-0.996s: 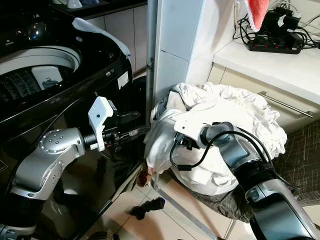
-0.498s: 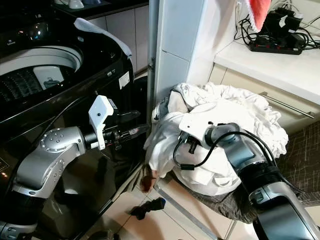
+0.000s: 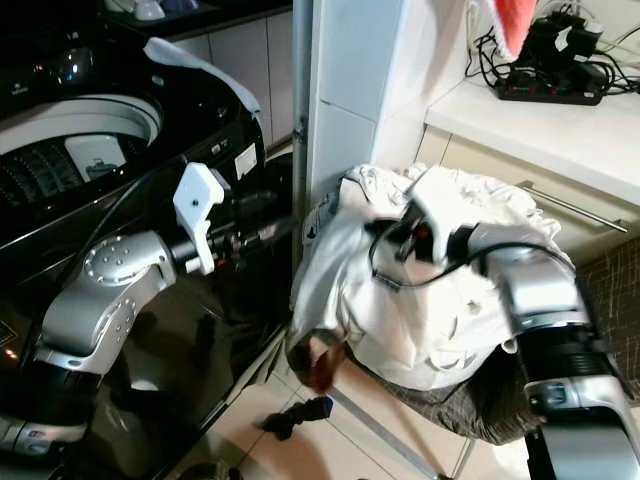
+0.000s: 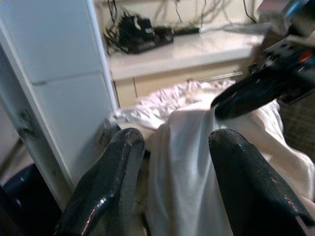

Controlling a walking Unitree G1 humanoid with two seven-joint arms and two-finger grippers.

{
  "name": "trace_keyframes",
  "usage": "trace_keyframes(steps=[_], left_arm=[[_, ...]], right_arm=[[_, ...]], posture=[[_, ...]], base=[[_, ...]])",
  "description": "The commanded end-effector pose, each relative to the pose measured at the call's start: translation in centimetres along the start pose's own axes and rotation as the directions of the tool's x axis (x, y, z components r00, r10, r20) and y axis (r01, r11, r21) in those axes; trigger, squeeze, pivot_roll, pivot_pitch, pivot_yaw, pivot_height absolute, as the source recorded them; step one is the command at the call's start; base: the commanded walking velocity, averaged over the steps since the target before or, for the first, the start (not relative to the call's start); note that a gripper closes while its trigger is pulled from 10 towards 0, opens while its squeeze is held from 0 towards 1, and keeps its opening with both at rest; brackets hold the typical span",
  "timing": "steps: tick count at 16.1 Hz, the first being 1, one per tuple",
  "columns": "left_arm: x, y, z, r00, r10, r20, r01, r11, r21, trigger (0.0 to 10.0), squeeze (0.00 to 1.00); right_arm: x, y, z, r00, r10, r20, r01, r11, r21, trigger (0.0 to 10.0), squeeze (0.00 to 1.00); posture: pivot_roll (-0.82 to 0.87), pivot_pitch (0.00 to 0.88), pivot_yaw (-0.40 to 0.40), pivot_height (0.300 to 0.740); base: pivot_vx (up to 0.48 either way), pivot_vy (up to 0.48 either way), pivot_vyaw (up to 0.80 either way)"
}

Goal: Clothes washing

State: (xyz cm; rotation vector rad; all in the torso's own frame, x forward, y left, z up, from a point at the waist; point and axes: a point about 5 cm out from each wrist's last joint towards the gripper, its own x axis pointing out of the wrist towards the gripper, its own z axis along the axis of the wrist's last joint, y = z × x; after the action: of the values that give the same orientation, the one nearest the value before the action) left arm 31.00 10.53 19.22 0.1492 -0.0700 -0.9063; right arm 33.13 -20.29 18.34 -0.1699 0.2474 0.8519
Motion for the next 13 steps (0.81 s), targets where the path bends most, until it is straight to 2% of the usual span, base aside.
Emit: trace_keyframes(steps=[1,2,3,4,5,6,7,13], left_arm=[[0.6,0.8,1.7,0.997,0.048,0.068,-0.048,0.999,0.004,10.0,0.00],[1.5,1.0,3.5,0.986,0.068,0.155,-0.060,0.997,-0.054,10.0,0.00],[2.0,1.0,4.4,0.979,0.064,0.195,-0.047,0.995,-0.089,10.0,1.00],[3.1,0.2,5.6,0.969,0.014,0.247,0.016,0.993,-0.119,10.0,1.00],[3.7,-0.3,6.0,0.966,-0.019,0.258,0.052,0.991,-0.120,10.0,1.00],[4.5,-0.5,6.4,0.957,0.003,0.291,0.047,0.985,-0.166,10.0,1.00],[5.2,-0.7,6.6,0.953,0.002,0.303,0.054,0.983,-0.178,10.0,1.00],[5.4,-0.8,6.6,0.953,-0.007,0.301,0.063,0.982,-0.176,10.0,1.00]], right_arm=[[-0.8,-0.2,3.4,0.985,-0.002,0.170,-0.004,1.000,0.031,0.0,0.00],[-1.2,-0.1,6.2,0.951,-0.007,0.309,-0.015,0.997,0.070,0.0,0.00],[-1.4,0.0,7.6,0.928,-0.006,0.371,-0.028,0.996,0.086,0.0,0.00],[-1.7,0.6,10.2,0.878,0.007,0.479,-0.066,0.992,0.105,0.0,0.00],[-1.9,1.0,11.6,0.848,0.017,0.530,-0.093,0.989,0.116,0.0,0.00],[-1.9,1.6,12.8,0.825,0.042,0.563,-0.122,0.987,0.106,0.0,0.00],[-1.9,2.1,13.5,0.809,0.063,0.584,-0.148,0.984,0.100,0.0,0.00],[-1.9,2.2,13.6,0.805,0.068,0.589,-0.157,0.982,0.100,0.0,0.00]], posture=[[0.01,0.000,0.014,0.740],[0.00,0.000,0.018,0.740],[0.00,0.000,0.019,0.740],[-0.01,0.000,0.021,0.740],[-0.01,0.000,0.022,0.740],[-0.02,0.000,0.022,0.740],[-0.02,0.000,0.022,0.740],[-0.02,0.000,0.022,0.740]], base=[[0.000,0.000,0.00],[0.000,0.000,0.00],[0.000,0.000,0.00],[0.000,0.000,0.00],[0.000,0.000,0.00],[0.000,0.000,0.00],[0.000,0.000,0.00],[0.000,0.000,0.00]])
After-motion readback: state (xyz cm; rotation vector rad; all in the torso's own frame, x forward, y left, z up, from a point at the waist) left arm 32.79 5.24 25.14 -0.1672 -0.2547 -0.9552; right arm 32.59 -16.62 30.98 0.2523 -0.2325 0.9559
